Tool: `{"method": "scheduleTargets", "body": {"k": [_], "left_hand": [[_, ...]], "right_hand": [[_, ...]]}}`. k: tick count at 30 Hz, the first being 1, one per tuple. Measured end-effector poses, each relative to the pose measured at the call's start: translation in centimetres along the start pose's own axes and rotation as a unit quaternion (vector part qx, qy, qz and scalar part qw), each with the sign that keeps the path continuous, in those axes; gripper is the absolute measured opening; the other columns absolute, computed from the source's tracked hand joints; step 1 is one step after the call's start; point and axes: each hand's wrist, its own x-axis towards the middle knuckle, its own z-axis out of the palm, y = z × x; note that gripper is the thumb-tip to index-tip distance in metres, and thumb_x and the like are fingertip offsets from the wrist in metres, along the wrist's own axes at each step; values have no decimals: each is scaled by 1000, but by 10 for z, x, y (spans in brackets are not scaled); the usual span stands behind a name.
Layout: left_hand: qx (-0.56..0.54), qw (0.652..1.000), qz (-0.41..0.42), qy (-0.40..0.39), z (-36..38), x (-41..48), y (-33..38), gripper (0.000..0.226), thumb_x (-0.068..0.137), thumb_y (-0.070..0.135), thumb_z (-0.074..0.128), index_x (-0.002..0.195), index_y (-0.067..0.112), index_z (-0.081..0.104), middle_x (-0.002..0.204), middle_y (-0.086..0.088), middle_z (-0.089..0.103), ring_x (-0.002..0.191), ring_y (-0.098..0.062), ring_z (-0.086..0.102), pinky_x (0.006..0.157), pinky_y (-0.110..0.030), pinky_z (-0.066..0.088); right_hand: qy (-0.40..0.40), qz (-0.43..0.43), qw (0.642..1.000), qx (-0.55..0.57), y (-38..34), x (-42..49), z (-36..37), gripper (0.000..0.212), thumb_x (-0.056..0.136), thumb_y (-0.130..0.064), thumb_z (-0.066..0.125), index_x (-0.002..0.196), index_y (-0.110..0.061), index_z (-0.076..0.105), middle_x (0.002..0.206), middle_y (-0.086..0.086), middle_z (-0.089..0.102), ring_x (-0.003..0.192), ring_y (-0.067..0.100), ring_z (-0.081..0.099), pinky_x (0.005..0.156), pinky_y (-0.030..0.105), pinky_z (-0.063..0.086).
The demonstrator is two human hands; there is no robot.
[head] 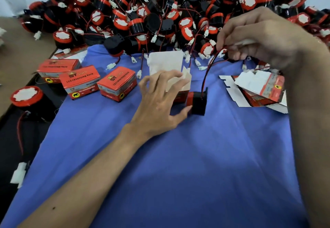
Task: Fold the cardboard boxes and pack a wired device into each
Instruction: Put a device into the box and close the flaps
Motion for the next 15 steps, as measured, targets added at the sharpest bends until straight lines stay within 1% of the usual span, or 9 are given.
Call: {"method": "scheduleTargets", "body": {"k": [2, 4, 6, 8, 9, 11, 12, 14, 15], "left_hand": [[-15, 999, 24, -22, 0, -2, 4, 61, 79, 55, 66, 123, 13, 61, 127, -5, 58, 118, -24, 44, 94, -46, 26], [-38, 996, 59, -56, 1, -5, 5, 69, 77, 63, 63, 121, 10, 62, 124, -3, 61, 118, -22, 48, 97, -44, 24], [-54, 994, 74, -67, 2, -6, 4, 70, 77, 65, 62, 116, 6, 64, 117, -3, 64, 117, -22, 54, 100, -46, 25], [-64, 994, 72, -56, 4, -4, 4, 68, 77, 63, 63, 108, 3, 65, 108, -5, 66, 110, -21, 56, 100, -47, 29], [-69, 994, 66, -47, 4, -2, 4, 67, 77, 62, 64, 104, 1, 65, 102, -5, 66, 105, -20, 55, 99, -45, 30], [-85, 995, 48, -24, 4, 0, 6, 65, 75, 60, 66, 95, -1, 63, 91, -7, 63, 94, -19, 50, 94, -37, 32], [-98, 995, 30, -15, 4, -1, 6, 64, 75, 59, 66, 92, -2, 61, 86, -8, 61, 89, -19, 48, 91, -33, 33], [-150, 988, -40, -8, 3, -3, 7, 64, 73, 59, 67, 95, 0, 58, 86, -5, 60, 85, -16, 49, 83, -23, 36], [-191, 977, -92, -5, 2, -4, 7, 63, 71, 59, 68, 101, 5, 57, 89, 2, 60, 85, -11, 52, 81, -17, 39]], "right_hand": [[-49, -17, 997, 53, -1, -2, 3, 22, 78, -5, 57, 67, -16, 73, 55, -4, 60, 50, 6, 56, 49, 11, 45], [-65, -37, 991, 111, 0, -2, 7, 18, 76, -6, 64, 70, -18, 75, 62, -5, 62, 54, 5, 61, 54, 9, 48], [-43, -47, 985, 162, 3, 0, 14, 14, 76, -7, 65, 75, -18, 73, 69, -4, 62, 59, 5, 65, 59, 9, 50], [-13, -48, 975, 218, 7, 5, 22, 11, 80, -3, 60, 80, -11, 68, 72, 1, 57, 60, 7, 66, 59, 9, 51], [-4, -50, 968, 244, 8, 9, 26, 8, 82, -3, 59, 82, -9, 65, 74, 4, 54, 60, 7, 67, 58, 9, 51], [-4, -56, 955, 292, 10, 15, 33, 2, 85, -5, 59, 84, -6, 60, 78, 7, 50, 64, 10, 68, 58, 10, 51], [-9, -59, 948, 313, 12, 17, 35, 2, 88, -5, 58, 86, -5, 59, 80, 8, 48, 67, 11, 69, 60, 10, 51], [-20, -67, 940, 334, 13, 19, 39, 5, 89, -5, 54, 88, -4, 59, 80, 8, 51, 73, 13, 70, 64, 11, 52], [-29, -72, 940, 331, 14, 19, 40, 4, 89, -4, 55, 88, -5, 60, 78, 5, 57, 75, 13, 70, 64, 11, 52]]}}
